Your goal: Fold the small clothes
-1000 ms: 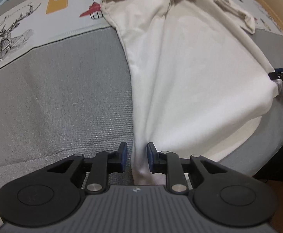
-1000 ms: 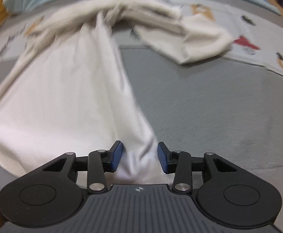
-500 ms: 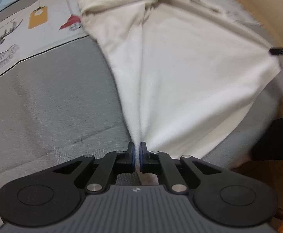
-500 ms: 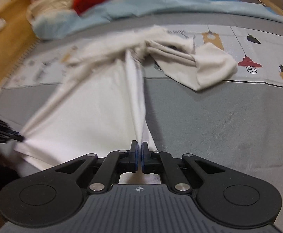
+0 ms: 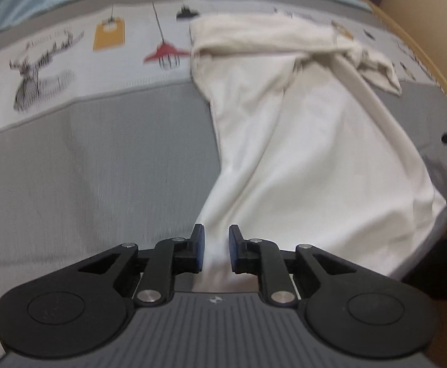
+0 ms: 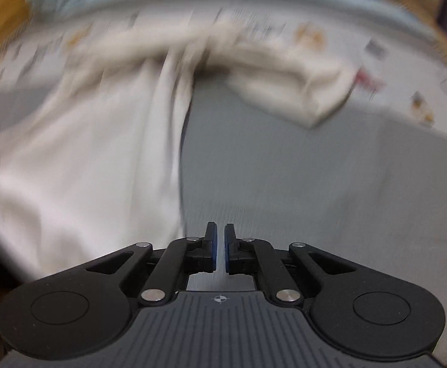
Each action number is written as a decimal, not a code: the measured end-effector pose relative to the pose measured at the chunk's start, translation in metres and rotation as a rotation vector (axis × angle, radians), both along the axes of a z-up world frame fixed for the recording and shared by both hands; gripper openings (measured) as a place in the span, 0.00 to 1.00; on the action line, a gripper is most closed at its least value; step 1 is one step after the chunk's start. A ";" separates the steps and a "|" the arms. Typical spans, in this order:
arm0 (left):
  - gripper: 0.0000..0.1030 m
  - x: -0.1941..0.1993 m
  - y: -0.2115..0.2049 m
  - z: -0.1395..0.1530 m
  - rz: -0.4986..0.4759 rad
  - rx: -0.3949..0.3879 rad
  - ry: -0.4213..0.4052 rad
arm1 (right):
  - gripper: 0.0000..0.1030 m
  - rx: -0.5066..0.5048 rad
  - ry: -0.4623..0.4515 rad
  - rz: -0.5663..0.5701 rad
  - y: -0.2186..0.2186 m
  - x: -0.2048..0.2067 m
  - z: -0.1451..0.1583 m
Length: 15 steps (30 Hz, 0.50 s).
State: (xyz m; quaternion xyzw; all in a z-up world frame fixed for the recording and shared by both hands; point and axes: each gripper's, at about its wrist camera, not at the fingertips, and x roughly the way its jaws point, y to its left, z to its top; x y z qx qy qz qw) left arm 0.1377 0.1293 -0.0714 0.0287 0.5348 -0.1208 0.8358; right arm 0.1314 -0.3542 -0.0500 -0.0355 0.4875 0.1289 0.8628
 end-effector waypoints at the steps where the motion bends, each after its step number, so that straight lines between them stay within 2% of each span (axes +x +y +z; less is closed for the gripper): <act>1: 0.18 0.003 -0.006 0.002 -0.002 -0.002 -0.019 | 0.10 0.025 -0.043 -0.034 0.001 0.005 0.006; 3: 0.20 0.003 -0.015 0.008 -0.010 0.001 -0.058 | 0.18 0.099 -0.105 -0.095 0.003 0.019 0.016; 7: 0.29 0.013 -0.031 0.021 0.002 -0.019 -0.160 | 0.20 0.286 -0.202 -0.214 0.015 0.040 0.027; 9: 0.37 0.020 -0.040 0.028 0.032 -0.030 -0.219 | 0.21 0.355 -0.258 -0.264 0.020 0.050 0.025; 12: 0.48 0.031 -0.053 0.037 0.073 -0.015 -0.326 | 0.24 0.432 -0.261 -0.301 0.035 0.072 0.019; 15: 0.48 0.042 -0.066 0.043 0.076 0.009 -0.382 | 0.32 0.457 -0.279 -0.295 0.054 0.090 0.013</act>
